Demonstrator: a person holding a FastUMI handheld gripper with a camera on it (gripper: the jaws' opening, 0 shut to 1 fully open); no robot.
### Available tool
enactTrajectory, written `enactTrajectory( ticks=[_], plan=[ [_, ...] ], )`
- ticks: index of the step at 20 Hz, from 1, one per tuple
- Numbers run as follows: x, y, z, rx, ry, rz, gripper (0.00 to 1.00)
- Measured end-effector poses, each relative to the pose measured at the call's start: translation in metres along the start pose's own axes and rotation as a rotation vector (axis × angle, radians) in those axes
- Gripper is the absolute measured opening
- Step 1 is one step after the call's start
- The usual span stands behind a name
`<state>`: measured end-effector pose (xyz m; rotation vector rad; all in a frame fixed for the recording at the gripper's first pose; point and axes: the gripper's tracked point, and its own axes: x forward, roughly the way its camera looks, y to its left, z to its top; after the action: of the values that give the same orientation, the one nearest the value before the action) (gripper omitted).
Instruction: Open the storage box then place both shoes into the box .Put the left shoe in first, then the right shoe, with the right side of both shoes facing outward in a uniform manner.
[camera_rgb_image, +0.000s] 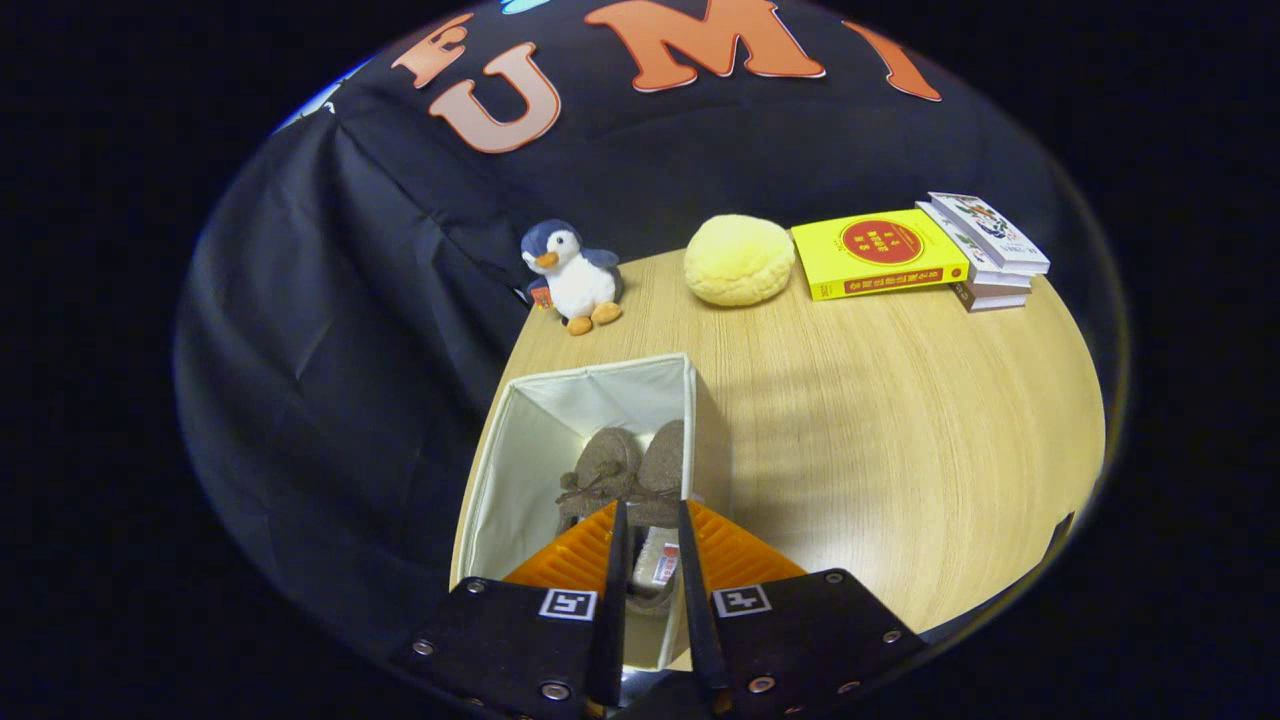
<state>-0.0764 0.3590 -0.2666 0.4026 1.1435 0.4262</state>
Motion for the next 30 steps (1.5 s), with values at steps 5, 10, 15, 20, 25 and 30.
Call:
enactTrajectory(
  ticks=[5,10,15,20,25,30],
  plan=[
    [-0.041,-0.043,0.038,-0.042,-0.144,-0.003,0.46],
    [-0.091,-0.085,0.083,-0.111,-0.345,-0.032,0.70],
    [-0.157,-0.120,0.134,-0.171,-0.594,-0.098,0.85],
    [-0.236,-0.137,0.185,-0.245,-0.839,-0.163,0.91],
    [-0.290,-0.140,0.212,-0.329,-1.000,-0.212,0.95],
    [-0.323,-0.130,0.224,-0.365,-1.081,-0.203,0.96]
  ],
)
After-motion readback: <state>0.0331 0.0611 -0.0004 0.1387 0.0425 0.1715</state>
